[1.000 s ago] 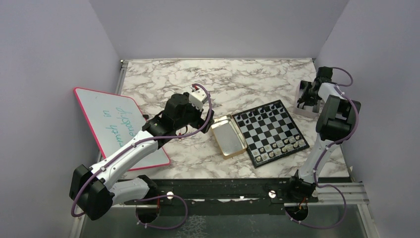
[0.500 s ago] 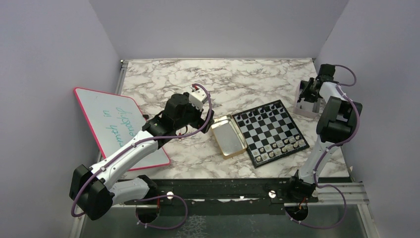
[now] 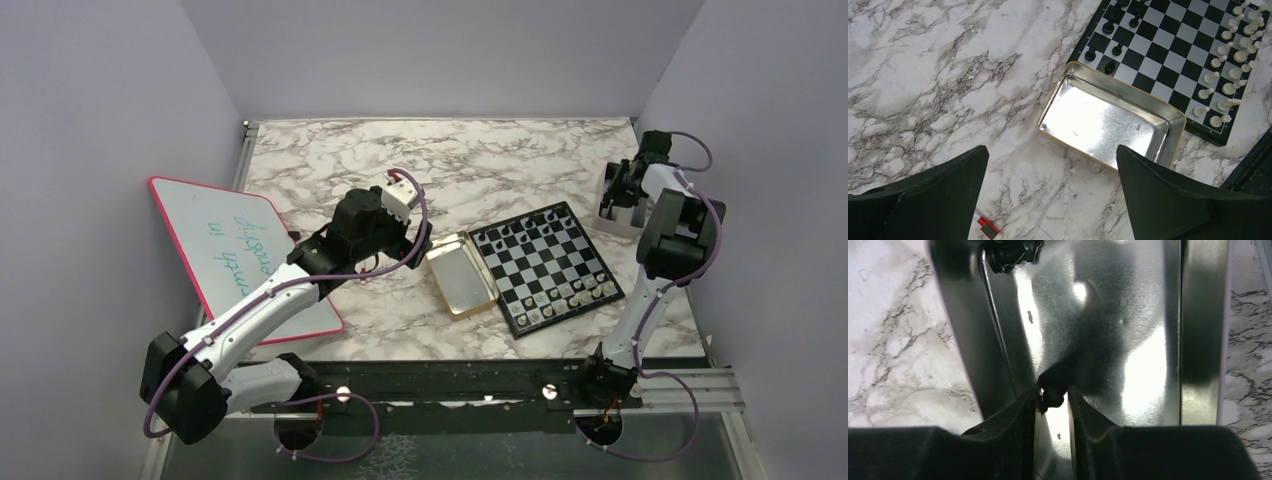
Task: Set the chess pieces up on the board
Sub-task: Pick up the chess piece from the storage box.
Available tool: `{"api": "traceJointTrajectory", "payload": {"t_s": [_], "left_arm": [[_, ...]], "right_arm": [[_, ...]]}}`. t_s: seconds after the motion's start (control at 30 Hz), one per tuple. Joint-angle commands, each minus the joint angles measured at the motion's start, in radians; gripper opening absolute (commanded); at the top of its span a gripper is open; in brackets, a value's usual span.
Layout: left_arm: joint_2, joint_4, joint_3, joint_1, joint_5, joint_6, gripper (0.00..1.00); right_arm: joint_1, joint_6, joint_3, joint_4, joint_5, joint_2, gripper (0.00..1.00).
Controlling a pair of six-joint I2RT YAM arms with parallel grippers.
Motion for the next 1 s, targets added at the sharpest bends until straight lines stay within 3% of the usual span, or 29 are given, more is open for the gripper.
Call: {"api": "traceJointTrajectory", "payload": {"t_s": [0.0, 0.23, 0.97], "left_arm": [[-0.017, 0.016, -0.005, -0.003, -0.014, 0.008, 0.99], [-0.018, 0.015, -0.005, -0.002, -0.015, 0.009, 0.99], [-0.044, 0.021, -0.008, -0.002, -0.01, 0.006, 0.99]], "right_arm": [[0.0, -0.031, 0.009, -0.04, 0.06, 0.019, 0.29], [0.003, -0.023, 0.006, -0.051, 0.095, 0.008, 0.17], [0.003, -0.012, 0.096, -0.109, 0.179, -0.072, 0.08]]}}
